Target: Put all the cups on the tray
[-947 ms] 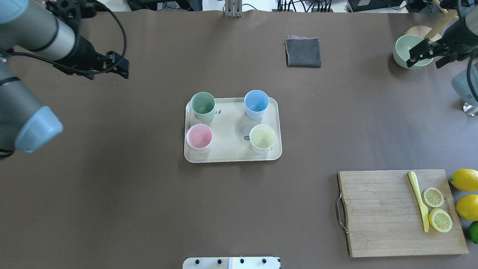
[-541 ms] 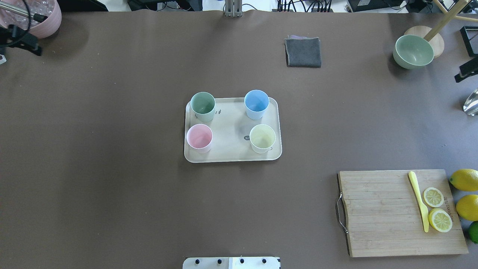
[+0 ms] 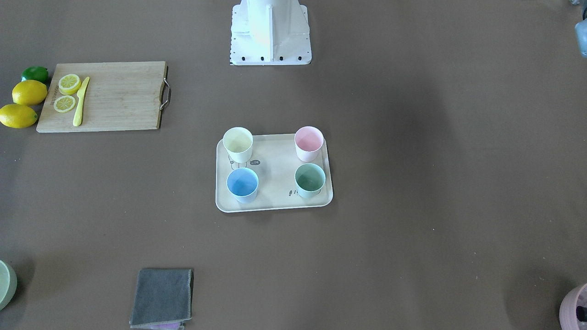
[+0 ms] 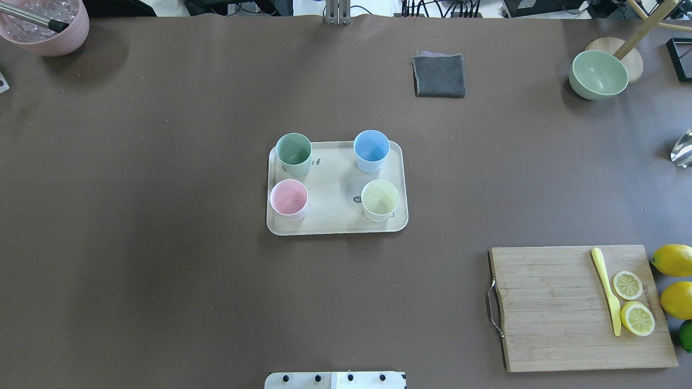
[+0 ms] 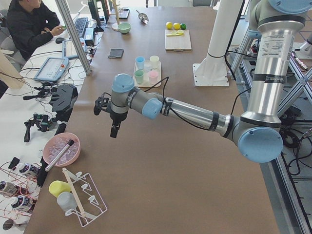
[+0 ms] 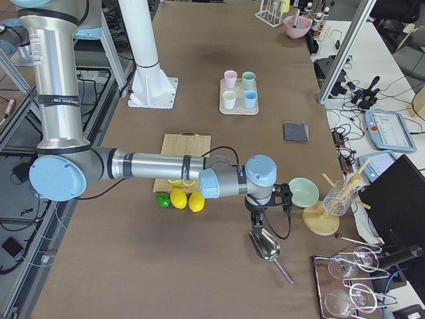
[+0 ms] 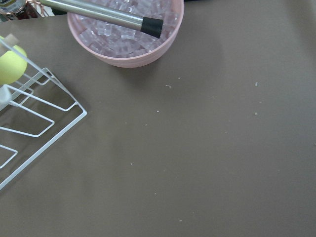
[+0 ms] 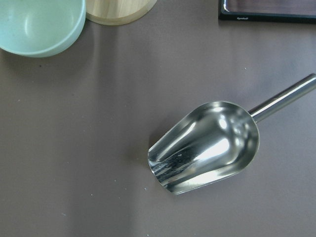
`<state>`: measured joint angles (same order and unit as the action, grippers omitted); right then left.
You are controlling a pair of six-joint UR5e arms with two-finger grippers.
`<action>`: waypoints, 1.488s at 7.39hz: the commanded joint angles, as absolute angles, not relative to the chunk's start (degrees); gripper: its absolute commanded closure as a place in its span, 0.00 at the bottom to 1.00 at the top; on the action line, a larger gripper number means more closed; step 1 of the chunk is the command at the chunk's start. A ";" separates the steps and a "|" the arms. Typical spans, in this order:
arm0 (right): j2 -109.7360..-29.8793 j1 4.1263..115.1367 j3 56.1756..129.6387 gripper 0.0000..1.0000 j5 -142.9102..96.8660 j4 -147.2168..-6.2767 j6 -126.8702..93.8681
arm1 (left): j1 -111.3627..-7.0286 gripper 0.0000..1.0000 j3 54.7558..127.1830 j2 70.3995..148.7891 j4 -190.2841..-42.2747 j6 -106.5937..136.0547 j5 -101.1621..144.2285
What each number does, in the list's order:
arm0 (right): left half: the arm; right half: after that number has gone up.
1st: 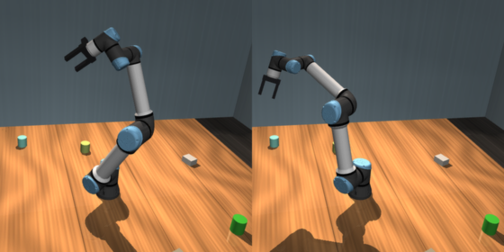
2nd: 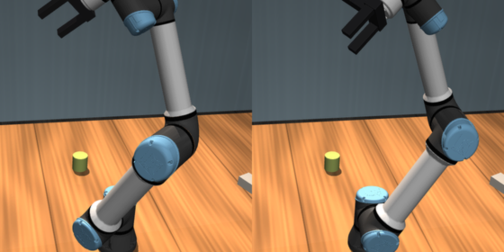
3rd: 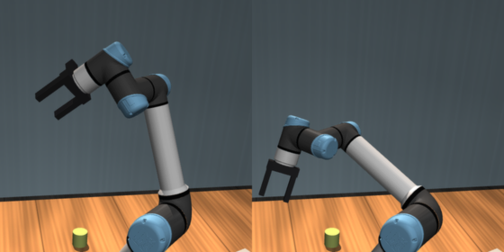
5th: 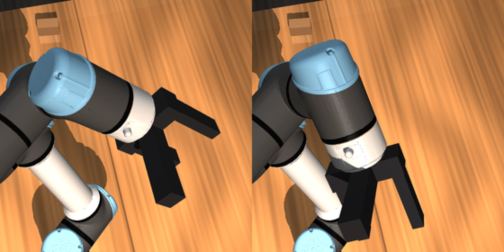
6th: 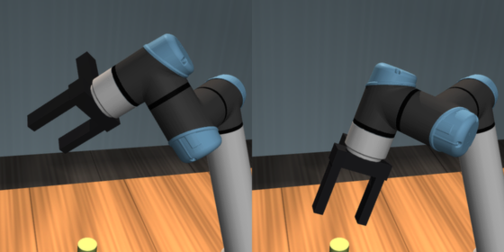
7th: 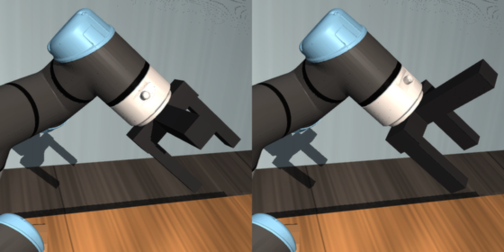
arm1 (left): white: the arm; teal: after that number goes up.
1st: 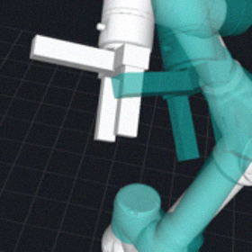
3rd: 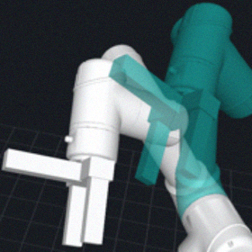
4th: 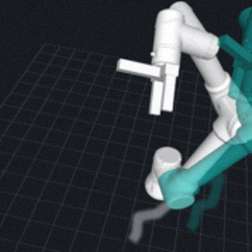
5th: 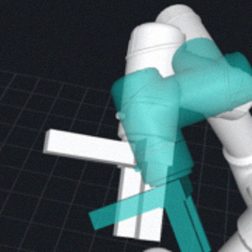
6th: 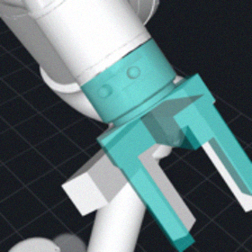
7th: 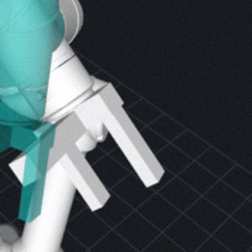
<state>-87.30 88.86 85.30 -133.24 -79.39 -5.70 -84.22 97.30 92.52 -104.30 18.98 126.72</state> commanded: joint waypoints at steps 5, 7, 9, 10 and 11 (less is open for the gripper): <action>-87.45 91.06 93.08 0.00 -132.89 -92.11 -5.10 | -92.64 0.02 97.82 86.14 -103.36 14.59 136.67; -87.80 90.97 92.64 0.00 -132.01 -91.85 -5.71 | -92.55 0.02 97.74 86.13 -103.36 14.94 136.58; -87.89 90.97 92.64 0.00 -132.36 -91.84 -5.27 | -92.46 0.02 97.47 86.22 -103.36 15.03 136.58; -87.72 90.97 92.55 0.00 -132.02 -91.85 -5.19 | -92.46 0.02 97.56 86.22 -103.36 15.12 136.58; -87.71 90.88 92.55 0.00 -131.92 -91.85 -5.19 | -92.46 0.02 97.65 86.39 -103.36 15.12 136.58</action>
<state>-87.78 90.94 92.58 -132.10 -91.84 -5.24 -92.48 97.57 86.25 -103.36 15.07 136.58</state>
